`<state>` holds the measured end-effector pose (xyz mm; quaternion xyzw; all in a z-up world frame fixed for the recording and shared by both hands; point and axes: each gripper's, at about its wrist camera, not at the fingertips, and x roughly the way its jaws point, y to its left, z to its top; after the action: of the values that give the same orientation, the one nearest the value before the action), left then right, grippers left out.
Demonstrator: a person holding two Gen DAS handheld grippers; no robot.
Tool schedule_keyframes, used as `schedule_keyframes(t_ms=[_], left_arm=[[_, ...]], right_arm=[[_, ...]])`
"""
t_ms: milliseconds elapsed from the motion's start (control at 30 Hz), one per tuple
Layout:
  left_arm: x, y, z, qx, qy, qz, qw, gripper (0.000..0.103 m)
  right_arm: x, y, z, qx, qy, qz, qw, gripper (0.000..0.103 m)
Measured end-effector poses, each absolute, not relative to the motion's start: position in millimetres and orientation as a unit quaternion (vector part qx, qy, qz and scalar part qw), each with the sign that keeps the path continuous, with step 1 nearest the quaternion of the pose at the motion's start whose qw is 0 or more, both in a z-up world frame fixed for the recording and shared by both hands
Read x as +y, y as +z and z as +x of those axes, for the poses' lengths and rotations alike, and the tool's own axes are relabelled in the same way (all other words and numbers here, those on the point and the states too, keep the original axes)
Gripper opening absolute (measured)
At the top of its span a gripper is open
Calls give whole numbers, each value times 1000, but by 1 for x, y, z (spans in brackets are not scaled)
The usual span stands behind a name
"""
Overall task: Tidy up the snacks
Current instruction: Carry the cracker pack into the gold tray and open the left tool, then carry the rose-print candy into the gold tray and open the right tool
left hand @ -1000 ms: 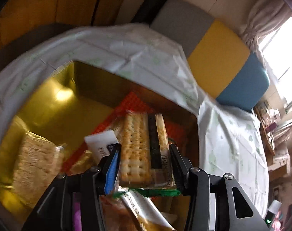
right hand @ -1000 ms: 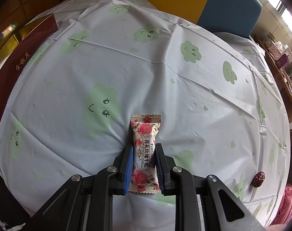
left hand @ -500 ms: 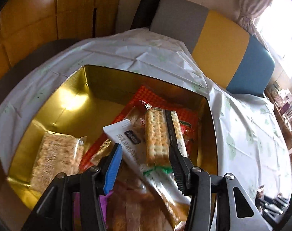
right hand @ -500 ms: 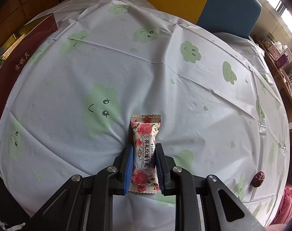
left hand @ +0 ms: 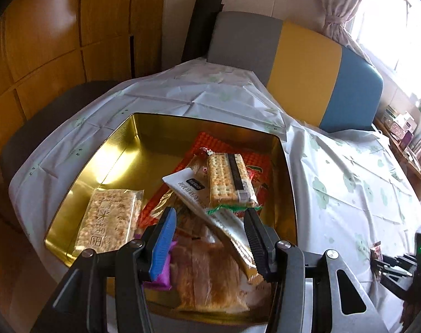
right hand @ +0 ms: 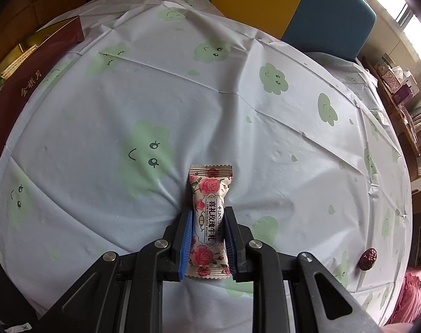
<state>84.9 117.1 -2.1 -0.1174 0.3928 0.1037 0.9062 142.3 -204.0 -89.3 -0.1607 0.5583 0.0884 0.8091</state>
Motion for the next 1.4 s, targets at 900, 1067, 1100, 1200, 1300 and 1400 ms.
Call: schedule_keyframes(t_ms=[900, 1067, 1100, 1200, 1300, 1400], left_arm=[[162, -14, 39, 394, 154, -135, 896, 53], [179, -14, 35, 389, 175, -147, 893, 53], [185, -13, 33, 386, 184, -150, 892, 53], [199, -13, 30, 382, 199, -157, 889, 53], [209, -14, 28, 378, 212, -165, 886, 53], [217, -16, 26, 376, 220, -170, 884, 53]], right_arm=[[-165, -38, 125, 507, 78, -80, 855, 19], [-108, -7, 115, 476, 177, -65, 859, 19], [-96, -1, 114, 471, 199, -62, 857, 19], [-55, 13, 107, 458, 273, -45, 845, 19], [-9, 21, 101, 453, 342, -35, 823, 19], [34, 19, 96, 460, 389, -46, 797, 20]])
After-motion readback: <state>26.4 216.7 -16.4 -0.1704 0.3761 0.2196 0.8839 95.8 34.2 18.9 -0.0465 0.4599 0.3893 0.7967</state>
